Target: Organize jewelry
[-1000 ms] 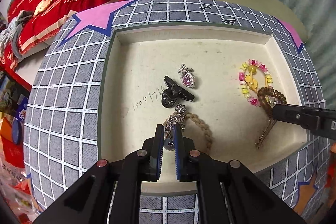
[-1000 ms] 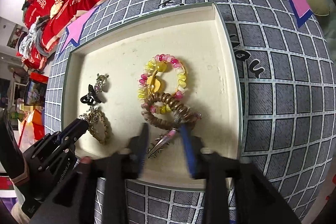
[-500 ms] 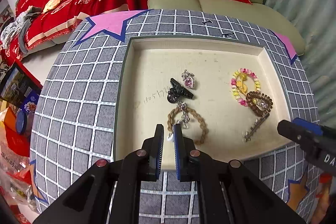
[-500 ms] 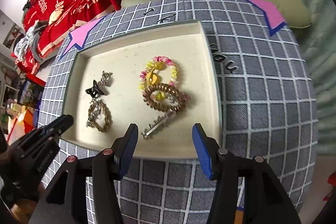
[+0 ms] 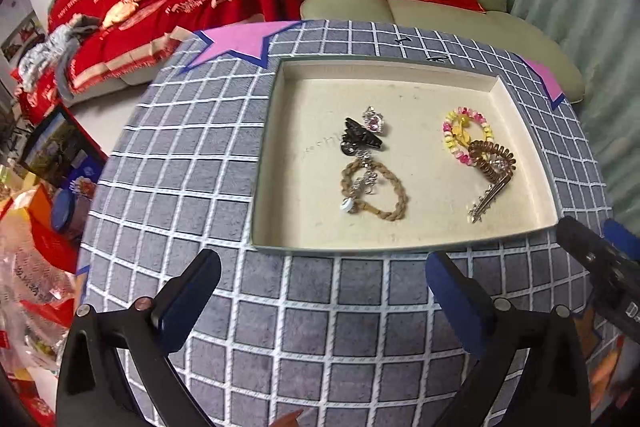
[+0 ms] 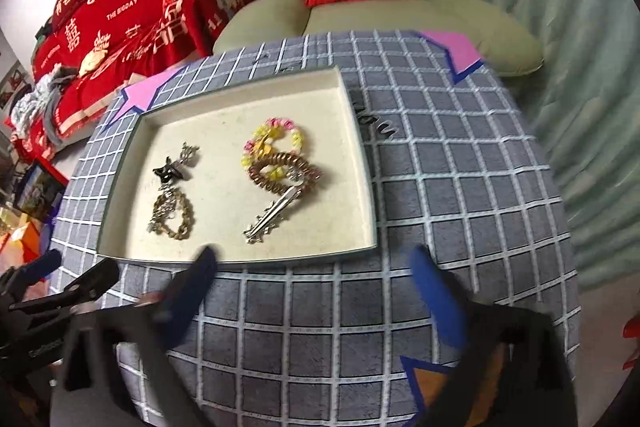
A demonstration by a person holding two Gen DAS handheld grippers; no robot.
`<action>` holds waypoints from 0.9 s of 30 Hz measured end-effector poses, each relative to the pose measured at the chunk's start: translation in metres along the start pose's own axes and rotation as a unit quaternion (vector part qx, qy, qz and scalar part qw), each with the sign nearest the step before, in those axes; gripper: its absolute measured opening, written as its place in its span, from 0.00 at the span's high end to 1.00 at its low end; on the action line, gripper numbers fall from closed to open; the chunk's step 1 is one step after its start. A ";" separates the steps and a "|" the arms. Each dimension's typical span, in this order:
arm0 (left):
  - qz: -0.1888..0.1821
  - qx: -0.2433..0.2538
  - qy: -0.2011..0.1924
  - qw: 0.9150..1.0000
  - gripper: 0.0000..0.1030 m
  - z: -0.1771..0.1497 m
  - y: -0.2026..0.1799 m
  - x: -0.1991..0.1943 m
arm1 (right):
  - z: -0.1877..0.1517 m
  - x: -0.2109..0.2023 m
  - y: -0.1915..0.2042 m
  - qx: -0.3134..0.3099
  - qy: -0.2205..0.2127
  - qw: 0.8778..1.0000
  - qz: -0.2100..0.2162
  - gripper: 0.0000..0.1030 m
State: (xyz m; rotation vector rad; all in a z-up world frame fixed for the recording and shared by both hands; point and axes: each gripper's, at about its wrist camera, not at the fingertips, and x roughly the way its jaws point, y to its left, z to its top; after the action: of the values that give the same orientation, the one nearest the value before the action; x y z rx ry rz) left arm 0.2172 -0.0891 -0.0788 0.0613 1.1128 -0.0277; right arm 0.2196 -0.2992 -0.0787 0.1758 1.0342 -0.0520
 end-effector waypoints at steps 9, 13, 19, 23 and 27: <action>0.023 -0.006 -0.034 0.999 0.00 -0.009 0.007 -0.021 | -0.010 -0.013 0.001 -0.013 -0.023 0.999 -0.019 0.00; 0.017 -0.013 -0.034 0.999 0.00 -0.011 0.010 -0.024 | -0.011 -0.020 0.004 -0.023 -0.030 0.999 -0.022 0.00; 0.009 -0.010 -0.034 0.999 0.00 -0.014 0.008 -0.027 | -0.012 -0.026 0.006 -0.029 -0.034 0.999 -0.023 0.00; 0.004 -0.012 -0.032 0.999 0.00 -0.015 0.007 -0.027 | -0.012 -0.027 0.007 -0.030 -0.035 0.999 -0.023 0.00; 0.002 -0.012 -0.033 0.999 0.00 -0.016 0.007 -0.028 | -0.012 -0.027 0.007 -0.030 -0.035 0.999 -0.024 0.00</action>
State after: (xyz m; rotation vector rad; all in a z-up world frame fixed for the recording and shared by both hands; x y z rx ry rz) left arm 0.1910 -0.0813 -0.0602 0.0401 1.0471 -0.0121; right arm 0.1963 -0.2916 -0.0611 0.0944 0.9694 -0.0704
